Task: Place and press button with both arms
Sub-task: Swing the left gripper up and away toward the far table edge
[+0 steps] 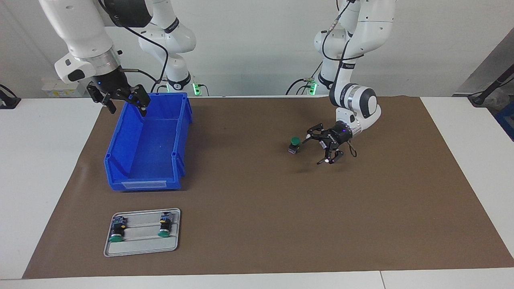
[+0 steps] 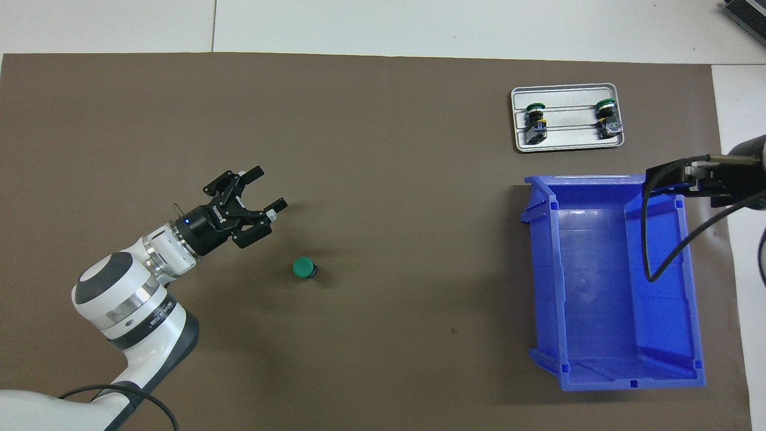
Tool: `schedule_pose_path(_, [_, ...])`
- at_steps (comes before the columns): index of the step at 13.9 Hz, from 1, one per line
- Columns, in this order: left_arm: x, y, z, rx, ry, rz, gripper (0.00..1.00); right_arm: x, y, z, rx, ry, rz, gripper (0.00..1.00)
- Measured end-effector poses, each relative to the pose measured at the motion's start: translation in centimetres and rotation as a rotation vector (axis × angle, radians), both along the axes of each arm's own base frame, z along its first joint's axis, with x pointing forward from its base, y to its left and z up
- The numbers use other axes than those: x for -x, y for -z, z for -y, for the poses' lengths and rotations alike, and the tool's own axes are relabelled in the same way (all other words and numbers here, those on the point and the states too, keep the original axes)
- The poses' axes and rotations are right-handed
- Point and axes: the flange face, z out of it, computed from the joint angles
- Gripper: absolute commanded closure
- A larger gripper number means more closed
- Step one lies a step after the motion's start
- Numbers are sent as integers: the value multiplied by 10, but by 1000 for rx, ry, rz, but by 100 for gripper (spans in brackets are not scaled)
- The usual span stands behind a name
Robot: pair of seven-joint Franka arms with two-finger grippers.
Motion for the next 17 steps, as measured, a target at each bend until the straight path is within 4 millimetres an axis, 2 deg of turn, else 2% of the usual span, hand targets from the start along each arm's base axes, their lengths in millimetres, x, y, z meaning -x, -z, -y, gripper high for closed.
schedule_pose_path(2, [-27,-43,11,-9,-77,-77,2,0,0,0,0,0,0,0])
schedule_pose_path(4, [-42,-84,32,-2,-131,-143,2,0,0,0,0,0,0,0])
schedule_pose_path(6, [-49,-110,46,38,-149,-234,2,0,0,0,0,0,0,0])
schedule_pose_path(8, [-60,-138,49,99,-144,-333,2,0,0,0,0,0,0,0])
schedule_pose_path(13, [-88,-213,37,165,-115,-540,2,0,0,0,0,0,0,0])
schedule_pose_path(17, [-99,-276,-2,-53,25,-736,3,0,0,0,0,-1,-1,0])
